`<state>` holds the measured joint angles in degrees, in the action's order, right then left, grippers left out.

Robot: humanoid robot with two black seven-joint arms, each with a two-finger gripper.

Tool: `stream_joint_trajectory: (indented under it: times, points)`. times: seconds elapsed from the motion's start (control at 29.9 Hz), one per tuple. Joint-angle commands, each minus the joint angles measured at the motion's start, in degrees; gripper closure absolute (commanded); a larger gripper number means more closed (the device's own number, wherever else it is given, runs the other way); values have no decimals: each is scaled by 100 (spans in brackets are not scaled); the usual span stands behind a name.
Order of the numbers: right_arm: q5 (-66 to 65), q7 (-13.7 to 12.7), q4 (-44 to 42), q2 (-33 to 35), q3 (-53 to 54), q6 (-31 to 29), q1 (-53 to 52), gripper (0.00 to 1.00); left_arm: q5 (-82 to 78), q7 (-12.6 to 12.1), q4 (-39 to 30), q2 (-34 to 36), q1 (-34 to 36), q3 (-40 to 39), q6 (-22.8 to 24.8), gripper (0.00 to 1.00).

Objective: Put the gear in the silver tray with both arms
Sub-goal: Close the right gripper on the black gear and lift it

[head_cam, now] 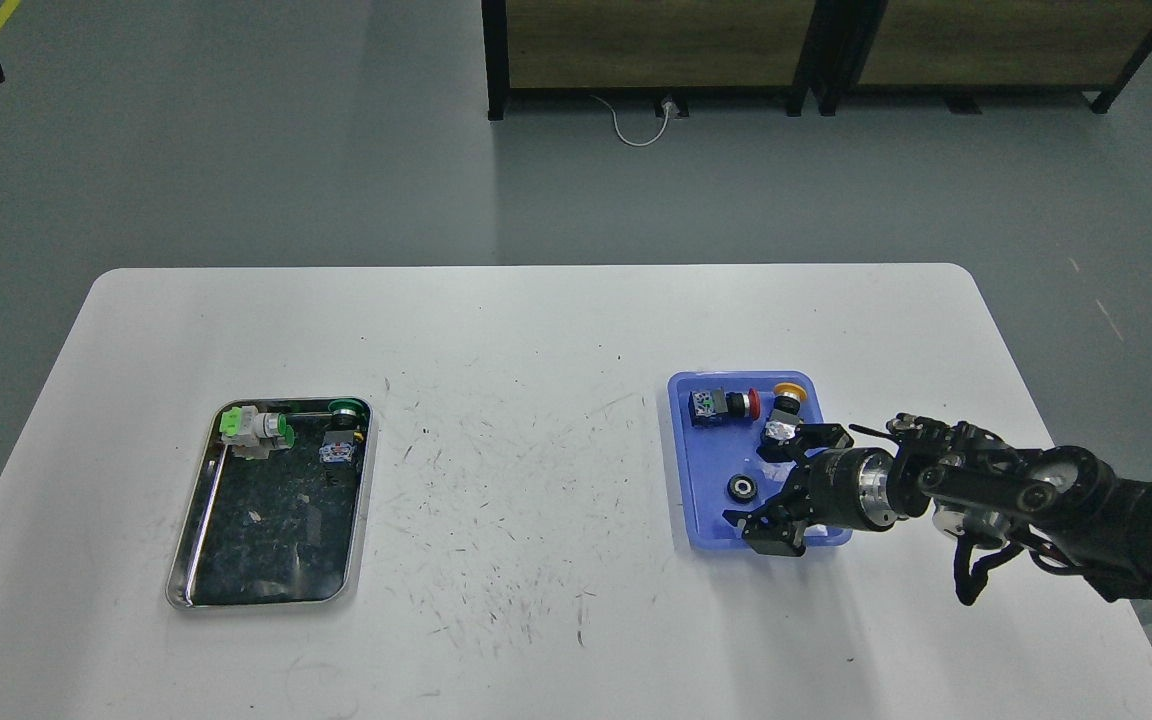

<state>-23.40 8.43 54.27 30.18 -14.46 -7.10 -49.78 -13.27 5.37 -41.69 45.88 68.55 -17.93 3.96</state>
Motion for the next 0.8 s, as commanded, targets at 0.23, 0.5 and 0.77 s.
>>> stream_joint_trajectory:
  times: [0.23, 0.5, 0.77]
  points:
    - [11, 0, -110, -21, 13, -19, -5, 21, 0, -9, 3, 0, 0, 0, -9, 2]
    - [11, 0, -180, -109, 31, -19, -5, 31, 0, -18, 3, 0, 0, 0, -9, 2]
    - [2, -17, -215, -205, 31, -28, -5, 39, -9, -18, 30, 0, 9, 0, -1, 2]
